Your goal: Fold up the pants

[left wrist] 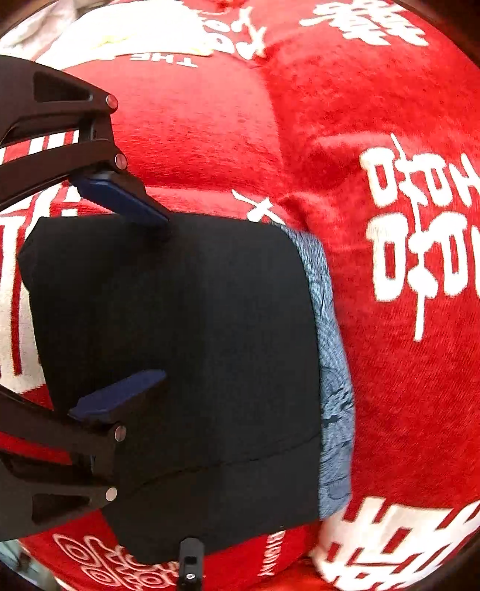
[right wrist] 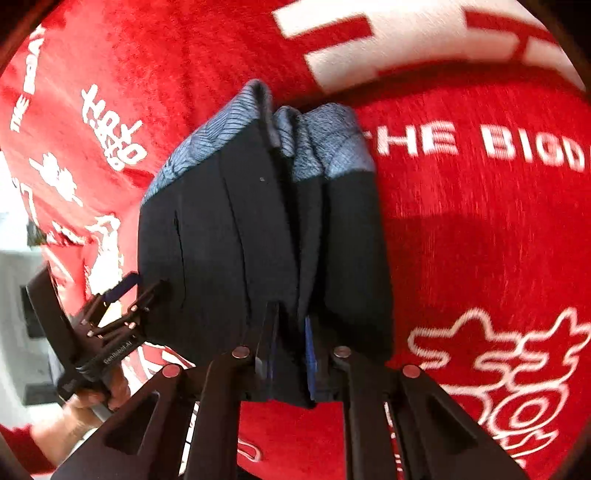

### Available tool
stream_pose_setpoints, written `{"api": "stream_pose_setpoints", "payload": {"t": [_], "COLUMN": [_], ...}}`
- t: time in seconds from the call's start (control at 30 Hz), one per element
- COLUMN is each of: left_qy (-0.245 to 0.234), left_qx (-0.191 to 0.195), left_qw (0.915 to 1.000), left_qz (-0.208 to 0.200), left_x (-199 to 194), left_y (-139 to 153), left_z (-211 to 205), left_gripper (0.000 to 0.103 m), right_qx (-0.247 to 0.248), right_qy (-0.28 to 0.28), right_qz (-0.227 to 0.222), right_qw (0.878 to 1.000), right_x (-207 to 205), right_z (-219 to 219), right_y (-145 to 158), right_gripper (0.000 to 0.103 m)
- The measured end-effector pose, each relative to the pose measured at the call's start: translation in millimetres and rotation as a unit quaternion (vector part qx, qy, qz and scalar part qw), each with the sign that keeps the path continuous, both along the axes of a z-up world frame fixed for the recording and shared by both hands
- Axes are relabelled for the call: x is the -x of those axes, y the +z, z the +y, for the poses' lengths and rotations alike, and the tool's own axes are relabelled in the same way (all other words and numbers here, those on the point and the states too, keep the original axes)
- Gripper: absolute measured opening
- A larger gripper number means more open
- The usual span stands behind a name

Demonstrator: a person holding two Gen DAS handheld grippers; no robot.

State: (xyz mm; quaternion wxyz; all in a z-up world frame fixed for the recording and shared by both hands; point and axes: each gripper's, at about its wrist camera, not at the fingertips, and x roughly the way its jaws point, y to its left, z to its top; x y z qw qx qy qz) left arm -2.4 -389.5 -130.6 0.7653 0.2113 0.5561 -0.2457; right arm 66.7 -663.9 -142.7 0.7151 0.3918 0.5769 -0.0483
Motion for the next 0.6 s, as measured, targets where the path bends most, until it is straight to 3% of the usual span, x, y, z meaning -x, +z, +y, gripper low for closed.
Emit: {"api": "stream_pose_setpoints", "payload": {"t": [0.07,0.17,0.33,0.43,0.6], "left_qy": [0.021,0.040,0.033,0.040,0.046], "left_qx": [0.010,-0.010,-0.052,-0.049,-0.055], "left_qw": [0.9996,0.9990,0.9981,0.9980,0.9972], "left_qz": [0.016,0.015,-0.009,-0.001,0.018], "left_x": [-4.1,-4.8,2.6,8.8,-16.7], "left_y": [5.4,13.5,22.7,22.9,12.7], "left_z": [9.8,32.6,49.1,60.0,58.2], "left_gripper": [0.081,0.081,0.081,0.081,0.081], "right_qx": [0.009,0.050,0.138,0.161,0.188], "right_qy": [-0.013,-0.025,-0.062,-0.078,-0.065], "right_qz": [-0.010,-0.018,0.005,0.022,0.055], "right_qw": [1.000,0.998,0.988,0.984,0.978], "right_x": [3.3,16.8,44.1,54.9,59.6], "right_z": [0.6,8.7,23.8,34.3,48.1], "right_y": [9.2,27.8,46.7,50.8,48.8], "right_gripper": [0.020,0.025,0.064,0.069,0.079]}}
